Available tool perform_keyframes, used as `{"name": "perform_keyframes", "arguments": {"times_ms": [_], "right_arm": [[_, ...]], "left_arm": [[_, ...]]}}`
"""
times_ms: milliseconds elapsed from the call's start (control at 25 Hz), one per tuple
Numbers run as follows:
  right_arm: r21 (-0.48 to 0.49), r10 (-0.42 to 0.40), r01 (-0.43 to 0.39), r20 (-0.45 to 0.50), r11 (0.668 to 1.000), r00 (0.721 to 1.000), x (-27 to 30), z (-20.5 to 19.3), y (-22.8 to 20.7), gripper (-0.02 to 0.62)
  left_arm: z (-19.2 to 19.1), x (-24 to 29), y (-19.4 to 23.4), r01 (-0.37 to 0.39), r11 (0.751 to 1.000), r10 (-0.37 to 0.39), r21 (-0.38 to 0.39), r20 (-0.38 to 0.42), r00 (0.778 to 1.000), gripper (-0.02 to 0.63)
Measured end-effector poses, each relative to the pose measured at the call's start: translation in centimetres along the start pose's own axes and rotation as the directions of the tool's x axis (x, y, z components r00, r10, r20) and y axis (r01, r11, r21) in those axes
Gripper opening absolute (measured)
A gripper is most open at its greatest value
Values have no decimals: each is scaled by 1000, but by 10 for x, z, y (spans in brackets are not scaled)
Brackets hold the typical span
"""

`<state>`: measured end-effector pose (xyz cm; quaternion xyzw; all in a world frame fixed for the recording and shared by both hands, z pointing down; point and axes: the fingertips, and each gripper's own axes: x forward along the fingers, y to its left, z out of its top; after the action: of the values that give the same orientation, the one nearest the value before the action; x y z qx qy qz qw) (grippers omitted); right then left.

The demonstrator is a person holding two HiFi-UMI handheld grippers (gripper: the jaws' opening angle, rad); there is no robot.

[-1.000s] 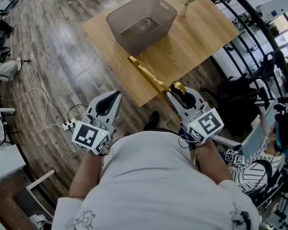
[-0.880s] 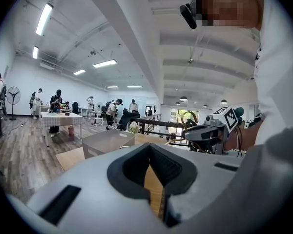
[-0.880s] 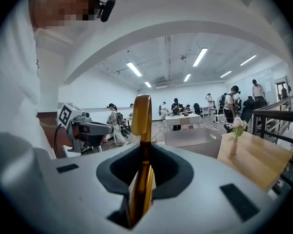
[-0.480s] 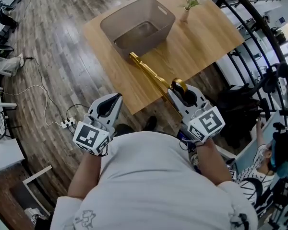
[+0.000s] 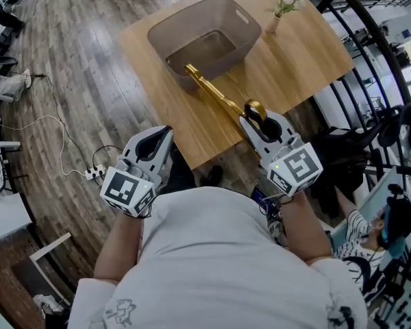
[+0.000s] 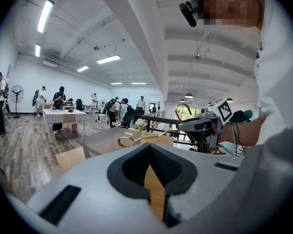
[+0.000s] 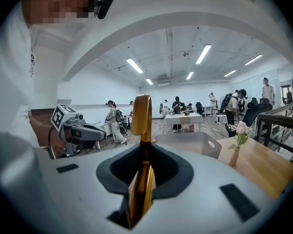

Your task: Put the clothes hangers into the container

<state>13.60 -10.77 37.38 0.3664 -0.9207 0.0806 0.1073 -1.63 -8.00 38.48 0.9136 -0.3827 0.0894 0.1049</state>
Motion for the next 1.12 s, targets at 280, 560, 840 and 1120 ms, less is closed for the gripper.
{"name": "perform_keyframes", "arguments": {"times_ms": [280,560,840,1120], "right_arm": [[-100,-25,19,-64,995,998,54,19,-21,64],[-221,-11,-33,-194,975,981,115,29,-25,66],[-380,-77,-65,-346,923,935,167,21,-39,66],[-468,-106,-141,-463,872,880,218,-5,-50,66]], "left_arm": [[10,13,51,9,1000,-9,-1,-4,1000,6],[14,25,95,34,999,-34,-22,-6,999,6],[17,41,122,62,997,-63,-36,-11,998,6],[9,50,151,68,996,-70,-61,-28,997,6]]}}
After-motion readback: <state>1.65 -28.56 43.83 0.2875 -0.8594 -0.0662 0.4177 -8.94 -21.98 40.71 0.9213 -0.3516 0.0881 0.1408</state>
